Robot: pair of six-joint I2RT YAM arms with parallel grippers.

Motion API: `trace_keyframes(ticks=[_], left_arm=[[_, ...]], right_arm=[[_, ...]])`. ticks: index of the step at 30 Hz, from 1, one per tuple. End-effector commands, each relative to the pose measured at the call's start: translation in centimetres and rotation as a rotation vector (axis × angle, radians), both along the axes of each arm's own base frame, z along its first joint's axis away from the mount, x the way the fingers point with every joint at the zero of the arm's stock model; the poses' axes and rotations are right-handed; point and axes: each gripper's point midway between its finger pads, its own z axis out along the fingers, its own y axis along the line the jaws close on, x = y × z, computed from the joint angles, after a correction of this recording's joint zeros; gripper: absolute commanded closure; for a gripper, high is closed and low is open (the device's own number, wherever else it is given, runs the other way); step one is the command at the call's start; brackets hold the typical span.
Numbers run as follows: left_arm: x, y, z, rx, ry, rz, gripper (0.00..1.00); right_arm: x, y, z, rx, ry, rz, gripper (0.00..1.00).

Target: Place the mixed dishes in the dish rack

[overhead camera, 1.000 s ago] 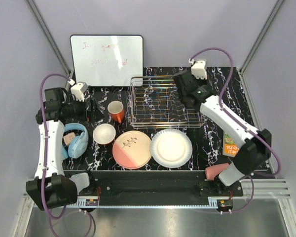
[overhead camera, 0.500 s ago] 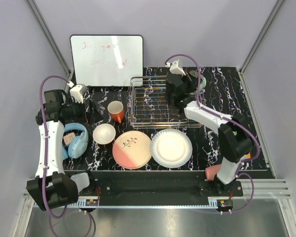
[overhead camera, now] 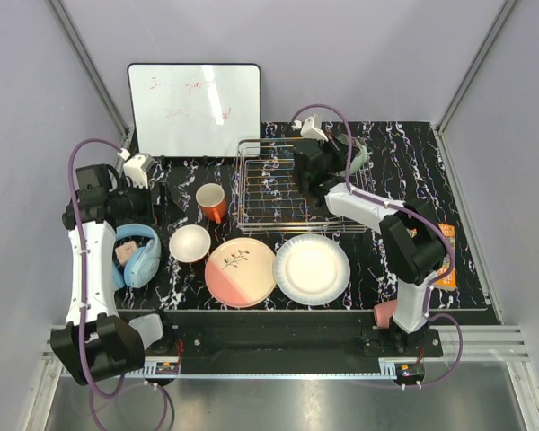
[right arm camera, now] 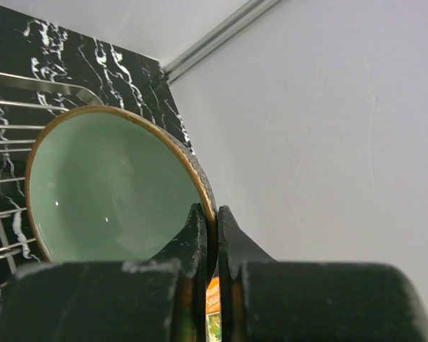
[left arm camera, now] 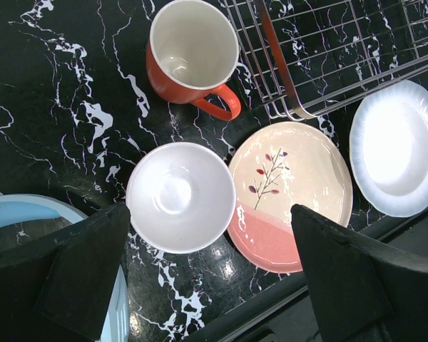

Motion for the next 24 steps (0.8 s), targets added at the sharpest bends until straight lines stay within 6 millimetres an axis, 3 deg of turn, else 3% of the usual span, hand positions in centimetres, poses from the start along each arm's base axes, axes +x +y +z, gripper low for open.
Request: trace_keyframes(ticks=[1,10,17,24], left_arm=[[0.2,0.1,1.3,0.017,-0.079,-0.016,0.01],[0.1,0.9,0.8,0.033,-0.07,0.0,0.01],[0.2,1.3,0.1,0.021,-0.05,0.001,0.01],[0.1,1.3,0.2,0.006,-0.058,-0.001,0.01]], right_arm=[[1.6,1.2,1.1,0.093,-0.075,0.021,1.0],[2.9,0.7,-2.1,0.075,-0.034,0.001,1.0],[2.1,-1.1,0.4,0.117,-0.083,-0.008,1.0],[1.9,-1.9,0.7,0.118,-0.081,-0.01,1.0]])
